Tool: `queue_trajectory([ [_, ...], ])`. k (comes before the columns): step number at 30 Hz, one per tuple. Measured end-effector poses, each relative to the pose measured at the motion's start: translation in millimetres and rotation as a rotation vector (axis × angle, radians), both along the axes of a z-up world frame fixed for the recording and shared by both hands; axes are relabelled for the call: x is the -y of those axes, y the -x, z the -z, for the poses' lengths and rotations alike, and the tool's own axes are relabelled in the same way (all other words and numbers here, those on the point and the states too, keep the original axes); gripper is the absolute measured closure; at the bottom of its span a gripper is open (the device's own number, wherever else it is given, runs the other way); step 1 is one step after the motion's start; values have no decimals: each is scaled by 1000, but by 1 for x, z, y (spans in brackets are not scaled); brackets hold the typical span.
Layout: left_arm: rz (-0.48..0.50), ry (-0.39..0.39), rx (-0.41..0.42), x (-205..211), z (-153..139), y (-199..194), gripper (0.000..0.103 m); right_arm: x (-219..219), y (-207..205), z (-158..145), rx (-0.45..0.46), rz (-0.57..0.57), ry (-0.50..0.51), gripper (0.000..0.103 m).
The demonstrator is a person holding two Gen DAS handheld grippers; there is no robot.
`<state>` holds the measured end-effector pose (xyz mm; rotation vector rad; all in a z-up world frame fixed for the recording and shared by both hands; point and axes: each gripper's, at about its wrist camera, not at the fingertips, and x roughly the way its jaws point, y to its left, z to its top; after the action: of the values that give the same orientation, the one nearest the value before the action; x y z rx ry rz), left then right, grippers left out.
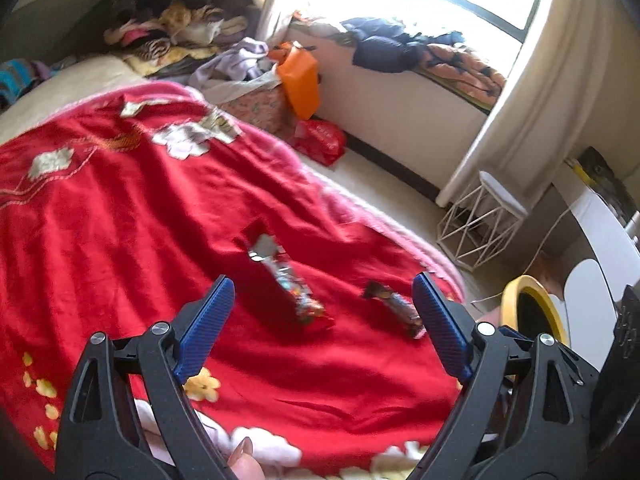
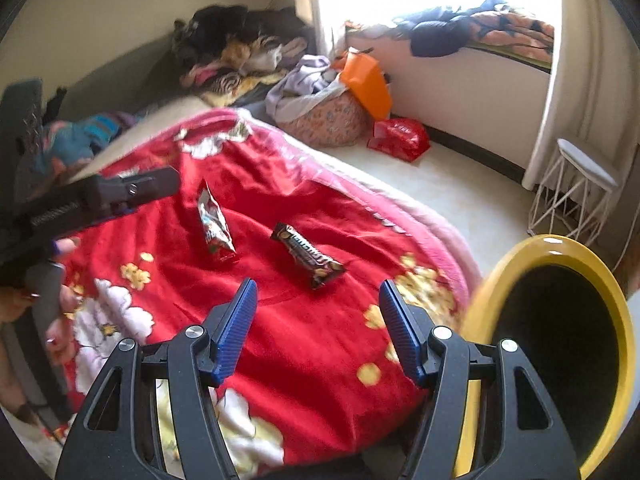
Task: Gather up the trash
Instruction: 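Grasp the silver-red wrapper with the left tool while the right tool grasps the brown Energy bar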
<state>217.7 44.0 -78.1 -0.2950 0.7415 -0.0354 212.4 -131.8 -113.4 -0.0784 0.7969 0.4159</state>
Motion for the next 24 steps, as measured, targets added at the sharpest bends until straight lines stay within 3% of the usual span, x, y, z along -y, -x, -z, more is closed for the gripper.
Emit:
queue_trajectory([
  [8, -26, 51, -78, -20, 29, -19, 22, -16, -39, 32, -75, 6, 52, 42],
  [12, -37, 93, -118, -26, 42, -30, 30, -24, -54, 45, -111, -11, 65, 43],
  [13, -42, 99, -126, -27, 45, -32, 33, -26, -55, 48, -118, -14, 66, 46],
  [14, -47, 112, -135, -28, 48, -35, 35, -28, -58, 51, -131, -15, 72, 58],
  [15, -49, 119, -141, -28, 50, -37, 40, -28, -59, 53, -137, -14, 72, 69],
  [17, -50, 126, -154, -28, 55, -40, 46, -28, -58, 54, -138, -9, 56, 74],
  [19, -52, 138, -170, -26, 61, -43, 64, -25, -55, 53, -143, -4, 28, 75],
  [24, -38, 162, -192, -20, 69, -44, 92, -16, -39, 48, -138, 10, -16, 75],
])
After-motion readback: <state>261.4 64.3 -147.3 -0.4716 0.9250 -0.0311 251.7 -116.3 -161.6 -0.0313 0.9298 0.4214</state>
